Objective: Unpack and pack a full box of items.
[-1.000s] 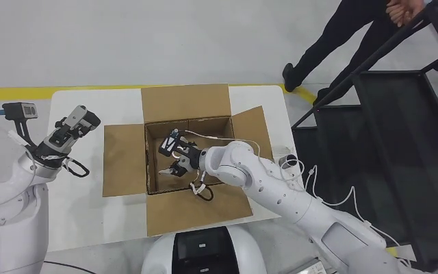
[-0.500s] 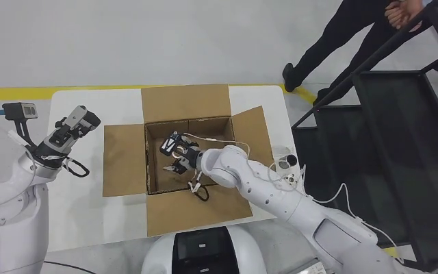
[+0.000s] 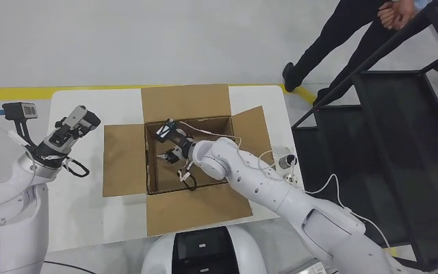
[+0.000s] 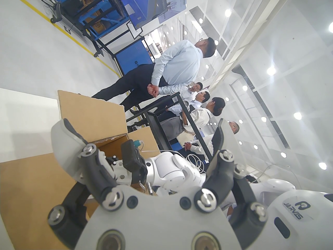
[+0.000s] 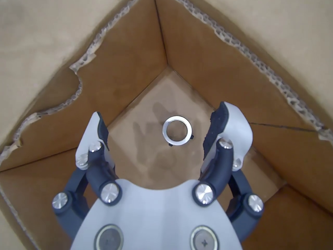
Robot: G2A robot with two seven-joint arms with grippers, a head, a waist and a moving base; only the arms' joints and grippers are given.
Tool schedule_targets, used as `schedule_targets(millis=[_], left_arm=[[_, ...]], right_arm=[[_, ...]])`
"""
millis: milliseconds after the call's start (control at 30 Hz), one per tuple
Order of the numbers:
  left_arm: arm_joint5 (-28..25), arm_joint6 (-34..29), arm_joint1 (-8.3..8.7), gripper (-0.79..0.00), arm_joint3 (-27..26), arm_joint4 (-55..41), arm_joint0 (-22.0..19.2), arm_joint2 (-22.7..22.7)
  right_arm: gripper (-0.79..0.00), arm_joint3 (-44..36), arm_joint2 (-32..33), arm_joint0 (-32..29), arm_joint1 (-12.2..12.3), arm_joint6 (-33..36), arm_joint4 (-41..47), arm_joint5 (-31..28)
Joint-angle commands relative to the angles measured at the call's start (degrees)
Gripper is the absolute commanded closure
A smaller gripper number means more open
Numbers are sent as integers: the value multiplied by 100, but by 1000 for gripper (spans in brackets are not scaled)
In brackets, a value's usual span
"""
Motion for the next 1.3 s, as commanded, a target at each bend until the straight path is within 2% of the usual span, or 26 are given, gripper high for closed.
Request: schedule_targets(millis=[0,133,167,200,267,333,800,1033,1267], left_arm=[[0,0,0,-785,0,0,0,0],[0,0,0,-785,0,0,0,0],[0,0,0,-785,0,0,0,0],[0,0,0,-785,0,0,0,0],[0,0,0,-785,0,0,0,0],[0,0,0,-785,0,0,0,0],[0,0,0,-785,0,0,0,0],[0,0,0,-785,0,0,0,0],[0,0,0,-785,0,0,0,0]], right_arm=[[-603,153,-5,33,-31,13,-38,-25],[-514,393,-63,33,-97,-42,-112,-110],[-465,449,-71,25,-116,-79,-112,-104],[-372,509,-90,26,-136,-95,-144,-96],[-296,636,-126,44,-177,-117,-226,-39],[-265,725,-151,71,-223,-136,-284,33],[-308,1323,-108,199,-451,194,-255,105],[-231,1612,-116,249,-579,183,-275,234],[-277,1870,-99,272,-687,152,-307,331]])
